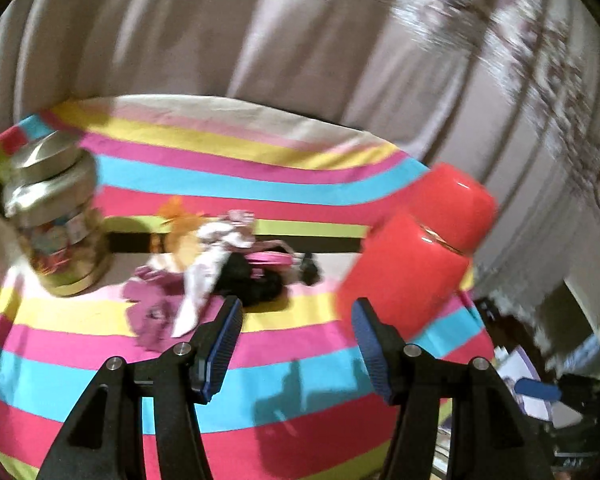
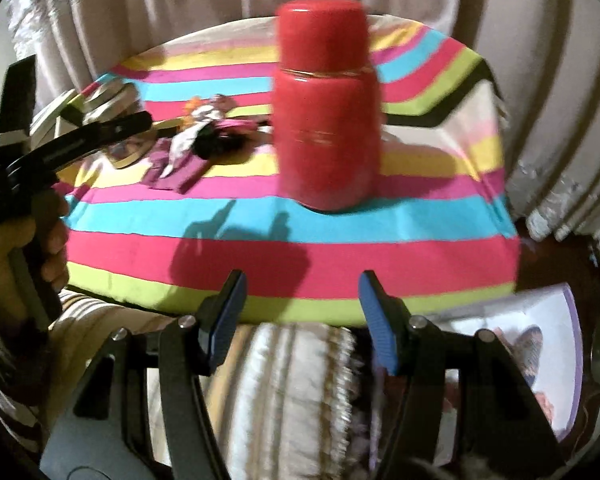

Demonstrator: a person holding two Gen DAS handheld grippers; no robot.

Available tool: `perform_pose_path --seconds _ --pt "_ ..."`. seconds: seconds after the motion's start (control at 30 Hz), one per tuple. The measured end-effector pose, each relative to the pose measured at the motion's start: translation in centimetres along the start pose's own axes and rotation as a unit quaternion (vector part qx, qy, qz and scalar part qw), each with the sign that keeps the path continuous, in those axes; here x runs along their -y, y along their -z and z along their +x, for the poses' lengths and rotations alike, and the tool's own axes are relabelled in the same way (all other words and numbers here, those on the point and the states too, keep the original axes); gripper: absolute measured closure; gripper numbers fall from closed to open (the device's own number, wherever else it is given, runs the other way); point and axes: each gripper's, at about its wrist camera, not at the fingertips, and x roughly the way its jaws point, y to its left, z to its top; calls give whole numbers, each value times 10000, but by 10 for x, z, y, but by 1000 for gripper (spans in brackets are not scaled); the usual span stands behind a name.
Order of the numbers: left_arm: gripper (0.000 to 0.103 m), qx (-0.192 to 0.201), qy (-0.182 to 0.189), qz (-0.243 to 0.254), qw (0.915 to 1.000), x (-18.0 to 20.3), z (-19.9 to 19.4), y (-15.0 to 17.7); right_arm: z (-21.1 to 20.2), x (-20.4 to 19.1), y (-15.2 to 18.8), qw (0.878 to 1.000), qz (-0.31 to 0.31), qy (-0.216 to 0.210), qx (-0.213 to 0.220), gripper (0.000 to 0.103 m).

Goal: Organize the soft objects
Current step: 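Move both open tools back over the remaining items on the bed, then grasp the pink-white floral cloth with the left tool while the right tool grasps the black scrunchie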

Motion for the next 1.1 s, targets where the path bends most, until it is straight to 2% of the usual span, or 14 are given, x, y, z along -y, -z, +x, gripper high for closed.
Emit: perform_pose_path --seconds 0.23,0.37,0.53,0.77,0.97,1.1 --pt "45 95 -503 -757 9958 -48 0 -4 17 -48 -45 9991 -175 -284 261 41" --pt "45 122 -827 -1218 9890 -74 -4 -6 36 -78 -75 9979 -200 -492 378 40" --pt "45 305 -1084 -1591 9808 -100 -15 -6 68 -110 -102 9975 -246 -552 374 40" --pt "45 399 -1049 -1800 9772 -115 -15 -8 125 -123 -126 9980 44 -580 229 40" --pt "45 378 -1002 -1837 9771 -121 -8 -7 177 -113 -133 9938 687 -870 47 40" --pt "45 327 -989 -1862 9770 -125 -2 -5 199 -106 -134 9894 1067 -982 67 40"
